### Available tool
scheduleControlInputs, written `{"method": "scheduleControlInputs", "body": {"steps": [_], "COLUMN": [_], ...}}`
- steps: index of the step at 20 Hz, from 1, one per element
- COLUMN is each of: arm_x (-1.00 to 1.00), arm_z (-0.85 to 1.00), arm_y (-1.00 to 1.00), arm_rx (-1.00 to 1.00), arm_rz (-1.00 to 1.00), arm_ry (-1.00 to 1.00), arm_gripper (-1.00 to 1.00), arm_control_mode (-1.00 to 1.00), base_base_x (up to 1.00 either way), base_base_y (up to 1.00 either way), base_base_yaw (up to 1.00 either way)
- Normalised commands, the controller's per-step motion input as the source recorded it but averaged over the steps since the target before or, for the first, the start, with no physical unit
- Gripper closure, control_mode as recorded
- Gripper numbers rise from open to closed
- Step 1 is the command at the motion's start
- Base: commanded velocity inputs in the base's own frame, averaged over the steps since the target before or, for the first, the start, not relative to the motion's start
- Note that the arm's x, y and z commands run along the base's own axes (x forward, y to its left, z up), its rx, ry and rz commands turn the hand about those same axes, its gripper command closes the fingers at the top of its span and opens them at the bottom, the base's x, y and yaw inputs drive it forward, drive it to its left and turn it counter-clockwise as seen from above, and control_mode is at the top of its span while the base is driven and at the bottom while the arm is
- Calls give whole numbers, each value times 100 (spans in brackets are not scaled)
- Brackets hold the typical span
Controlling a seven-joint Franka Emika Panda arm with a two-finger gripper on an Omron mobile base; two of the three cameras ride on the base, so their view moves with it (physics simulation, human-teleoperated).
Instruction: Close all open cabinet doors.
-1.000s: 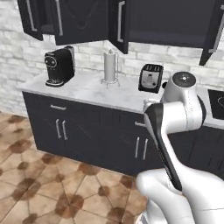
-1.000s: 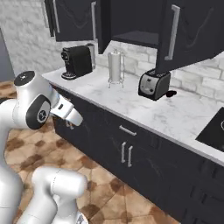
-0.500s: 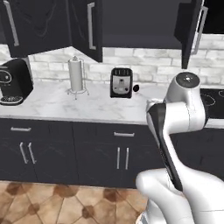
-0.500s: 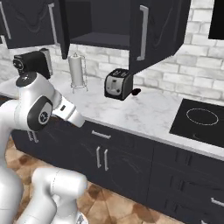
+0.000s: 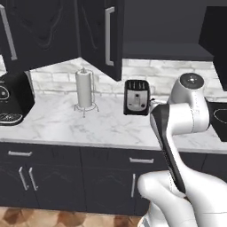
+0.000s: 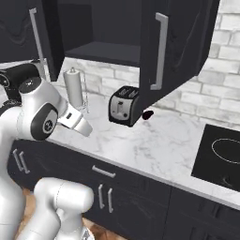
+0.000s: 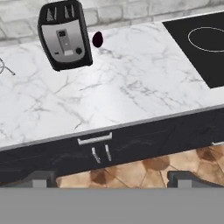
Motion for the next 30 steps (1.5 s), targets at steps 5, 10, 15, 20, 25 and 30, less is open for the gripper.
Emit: {"method": "scheduleControlInputs", "body": {"steps": [5,10,15,20,25,30], "arm_x": [0,0,0,0,0,0], "arm_z": [0,0,0,0,0,0], "arm_y": [0,0,0,0,0,0], "arm_rx": [0,0,0,0,0,0], "arm_rz": [0,0,0,0,0,0], "arm_ry": [0,0,0,0,0,0], "arm_gripper": [-100,-100,-100,-100,-100,-100], "arm_control_mode": [100,100,100,100,100,100], "base_base_x": [68,45,38,19,0,0], "base_base_y": [13,13,20,20,0,0], "base_base_yaw": [-22,-10,-9,-21,0,0]}}
